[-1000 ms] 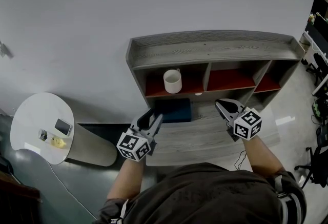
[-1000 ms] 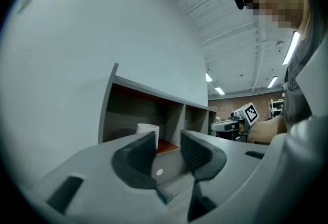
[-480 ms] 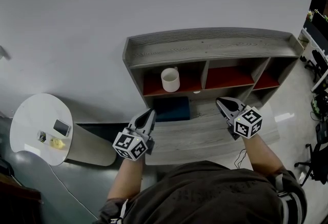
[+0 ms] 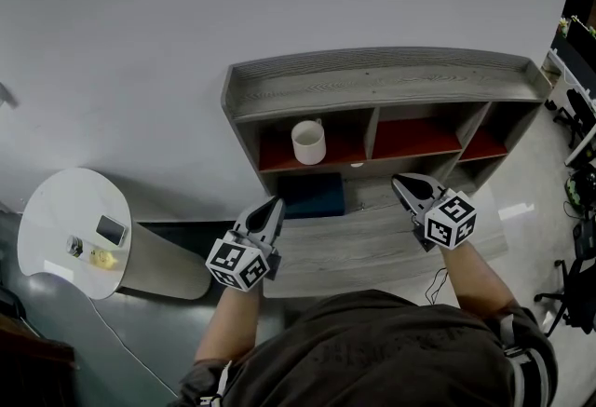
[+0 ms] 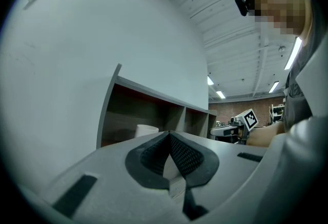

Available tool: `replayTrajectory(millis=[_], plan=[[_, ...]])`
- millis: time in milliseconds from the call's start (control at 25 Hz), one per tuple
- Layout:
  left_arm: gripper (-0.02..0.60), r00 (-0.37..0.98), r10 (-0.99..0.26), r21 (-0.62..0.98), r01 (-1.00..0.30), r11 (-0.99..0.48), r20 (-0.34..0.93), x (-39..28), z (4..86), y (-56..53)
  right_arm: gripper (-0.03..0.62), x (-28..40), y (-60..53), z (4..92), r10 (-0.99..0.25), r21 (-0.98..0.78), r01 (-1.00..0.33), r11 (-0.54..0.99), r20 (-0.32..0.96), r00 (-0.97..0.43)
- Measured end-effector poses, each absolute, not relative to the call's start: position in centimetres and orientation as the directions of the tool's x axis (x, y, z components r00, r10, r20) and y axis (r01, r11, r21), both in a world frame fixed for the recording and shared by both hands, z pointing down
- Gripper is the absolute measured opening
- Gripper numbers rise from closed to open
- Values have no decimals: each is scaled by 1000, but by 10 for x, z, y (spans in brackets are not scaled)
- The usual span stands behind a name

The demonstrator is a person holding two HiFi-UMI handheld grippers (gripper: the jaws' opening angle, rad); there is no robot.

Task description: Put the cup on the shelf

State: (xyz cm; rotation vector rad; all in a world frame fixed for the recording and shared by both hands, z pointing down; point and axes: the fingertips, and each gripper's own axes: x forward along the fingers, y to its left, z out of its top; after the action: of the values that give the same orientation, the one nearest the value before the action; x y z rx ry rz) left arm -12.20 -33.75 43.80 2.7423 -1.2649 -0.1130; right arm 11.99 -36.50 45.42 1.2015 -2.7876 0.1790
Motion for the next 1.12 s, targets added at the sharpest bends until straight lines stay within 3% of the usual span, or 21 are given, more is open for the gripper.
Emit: replayTrajectory(millis=[1120], plan=[[5, 659, -752, 124, -746, -655, -13, -119, 439, -331, -9, 117, -362, 454, -713, -42, -724, 688, 147, -686]])
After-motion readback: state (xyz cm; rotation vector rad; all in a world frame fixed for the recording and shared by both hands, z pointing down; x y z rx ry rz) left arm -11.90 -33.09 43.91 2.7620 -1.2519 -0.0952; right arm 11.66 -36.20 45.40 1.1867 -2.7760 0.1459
